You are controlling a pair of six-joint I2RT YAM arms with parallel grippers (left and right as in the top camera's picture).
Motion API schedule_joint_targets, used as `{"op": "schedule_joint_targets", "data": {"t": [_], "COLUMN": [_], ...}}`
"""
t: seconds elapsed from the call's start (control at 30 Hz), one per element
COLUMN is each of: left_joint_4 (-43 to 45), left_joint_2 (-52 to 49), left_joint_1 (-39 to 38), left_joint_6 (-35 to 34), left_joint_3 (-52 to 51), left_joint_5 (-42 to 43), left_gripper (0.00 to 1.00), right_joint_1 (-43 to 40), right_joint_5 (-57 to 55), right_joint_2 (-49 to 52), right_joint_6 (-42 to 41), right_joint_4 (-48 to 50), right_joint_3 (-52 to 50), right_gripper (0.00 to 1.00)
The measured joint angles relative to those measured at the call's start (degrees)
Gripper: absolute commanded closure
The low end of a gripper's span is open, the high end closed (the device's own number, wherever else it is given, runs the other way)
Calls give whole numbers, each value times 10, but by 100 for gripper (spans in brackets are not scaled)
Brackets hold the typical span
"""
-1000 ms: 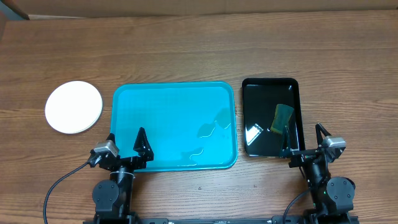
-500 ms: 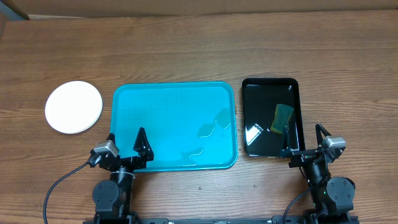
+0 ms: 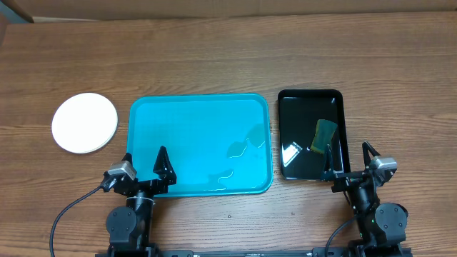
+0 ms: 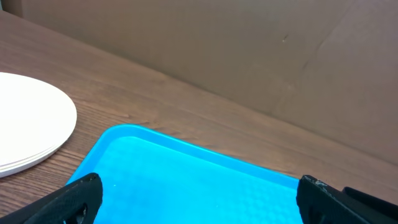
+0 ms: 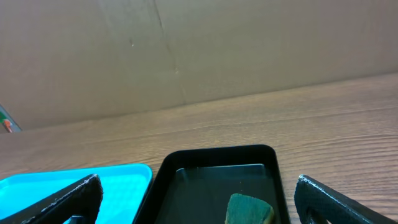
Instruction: Clean dirty plates on tray and stack at the side
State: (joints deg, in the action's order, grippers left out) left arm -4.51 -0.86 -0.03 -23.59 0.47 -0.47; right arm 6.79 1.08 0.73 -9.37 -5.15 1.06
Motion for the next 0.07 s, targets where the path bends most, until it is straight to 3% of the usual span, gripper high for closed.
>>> {"op": "schedule_joint_targets", "data": {"t": [0.07], "left_joint_4": [0], "left_joint_2": [0], "left_joint_1": [0], "left_joint_6": [0], "left_joint_3": [0], "left_joint_5": [0], "left_gripper": [0], "right_joint_1": [0], "right_joint_5": [0], "right_joint_2": [0], "right_joint_6": [0], "right_joint_4": [0], "right_joint_3": [0], "right_gripper": [0]}}
